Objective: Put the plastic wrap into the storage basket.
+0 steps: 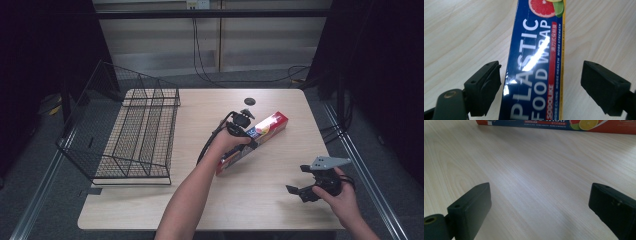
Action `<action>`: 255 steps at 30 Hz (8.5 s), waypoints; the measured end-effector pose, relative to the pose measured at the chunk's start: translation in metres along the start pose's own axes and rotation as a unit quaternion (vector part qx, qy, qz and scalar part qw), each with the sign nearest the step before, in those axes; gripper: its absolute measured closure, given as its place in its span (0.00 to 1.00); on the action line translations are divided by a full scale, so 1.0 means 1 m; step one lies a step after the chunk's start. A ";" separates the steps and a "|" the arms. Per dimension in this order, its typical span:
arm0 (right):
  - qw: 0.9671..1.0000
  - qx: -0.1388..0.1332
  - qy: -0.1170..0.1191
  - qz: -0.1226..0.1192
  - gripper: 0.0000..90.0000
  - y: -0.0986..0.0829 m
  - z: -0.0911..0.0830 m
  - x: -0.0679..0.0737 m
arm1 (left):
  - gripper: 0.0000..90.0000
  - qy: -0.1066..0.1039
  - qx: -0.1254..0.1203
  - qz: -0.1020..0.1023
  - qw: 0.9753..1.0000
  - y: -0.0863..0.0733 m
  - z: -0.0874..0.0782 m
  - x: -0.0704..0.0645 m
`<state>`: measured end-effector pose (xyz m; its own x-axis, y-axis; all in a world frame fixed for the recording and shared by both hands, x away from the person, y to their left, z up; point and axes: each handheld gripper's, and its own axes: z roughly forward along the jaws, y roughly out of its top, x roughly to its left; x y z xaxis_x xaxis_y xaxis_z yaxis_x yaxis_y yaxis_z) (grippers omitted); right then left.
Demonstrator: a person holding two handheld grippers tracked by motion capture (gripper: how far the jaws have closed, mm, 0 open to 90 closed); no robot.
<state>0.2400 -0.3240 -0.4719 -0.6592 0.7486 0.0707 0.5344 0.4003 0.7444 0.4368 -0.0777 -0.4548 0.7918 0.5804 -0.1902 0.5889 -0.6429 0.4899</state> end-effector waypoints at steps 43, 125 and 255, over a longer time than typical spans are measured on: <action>1.000 -0.005 -0.002 0.001 0.05 0.002 -0.001 0.000 | 0.49 0.038 0.062 -0.019 0.997 0.002 -0.024 0.013; 1.000 -0.008 0.001 0.002 0.05 0.003 0.000 0.002 | 0.49 0.108 0.019 -0.163 0.981 -0.017 -0.226 0.070; 1.000 -0.008 -0.004 0.008 0.05 0.004 0.002 0.003 | 0.49 0.218 -0.019 -0.339 0.915 -0.126 -0.353 0.138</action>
<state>0.2411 -0.3193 -0.4695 -0.6461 0.7593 0.0778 0.5362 0.3790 0.7542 0.4142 0.2601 -0.2425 0.1027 0.9888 -0.1085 0.9080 -0.0486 0.4162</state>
